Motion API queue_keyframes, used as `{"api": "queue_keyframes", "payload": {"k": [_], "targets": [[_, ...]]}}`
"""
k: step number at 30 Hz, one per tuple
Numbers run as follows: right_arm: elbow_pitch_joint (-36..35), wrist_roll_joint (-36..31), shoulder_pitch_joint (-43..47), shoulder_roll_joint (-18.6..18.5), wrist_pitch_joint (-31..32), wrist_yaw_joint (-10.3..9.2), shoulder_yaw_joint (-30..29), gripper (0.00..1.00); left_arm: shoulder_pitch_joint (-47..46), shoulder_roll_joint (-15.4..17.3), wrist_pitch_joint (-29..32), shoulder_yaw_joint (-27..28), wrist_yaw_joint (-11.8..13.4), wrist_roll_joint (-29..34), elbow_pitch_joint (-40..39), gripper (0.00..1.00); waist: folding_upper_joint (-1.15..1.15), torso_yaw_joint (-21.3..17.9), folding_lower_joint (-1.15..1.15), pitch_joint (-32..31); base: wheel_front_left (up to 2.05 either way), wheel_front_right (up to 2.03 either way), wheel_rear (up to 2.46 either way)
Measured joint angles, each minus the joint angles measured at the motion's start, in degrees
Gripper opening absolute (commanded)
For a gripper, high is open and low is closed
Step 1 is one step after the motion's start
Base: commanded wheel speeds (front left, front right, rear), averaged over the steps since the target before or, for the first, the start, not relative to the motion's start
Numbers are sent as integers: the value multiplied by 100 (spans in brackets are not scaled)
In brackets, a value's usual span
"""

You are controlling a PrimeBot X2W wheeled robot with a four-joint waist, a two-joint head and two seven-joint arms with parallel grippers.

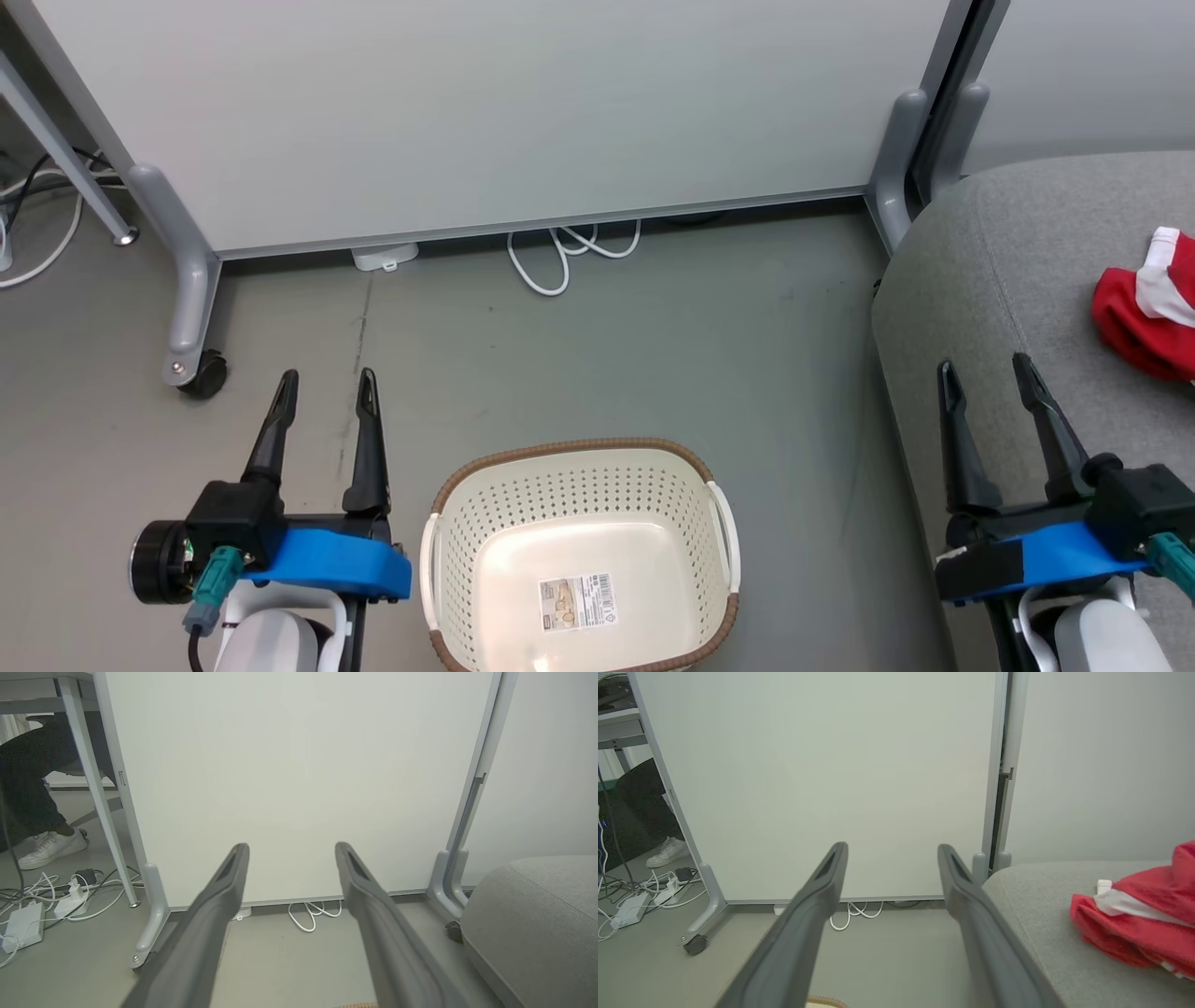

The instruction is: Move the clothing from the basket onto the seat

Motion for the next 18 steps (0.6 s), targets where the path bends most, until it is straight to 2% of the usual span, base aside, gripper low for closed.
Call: {"api": "queue_keyframes", "payload": {"k": [18], "targets": [[133, 51, 251, 99, 0, 0, -22, 100, 132, -35, -1, -30, -30, 0, 164, 100, 0, 83, 0, -91, 0, 0, 0]]}}
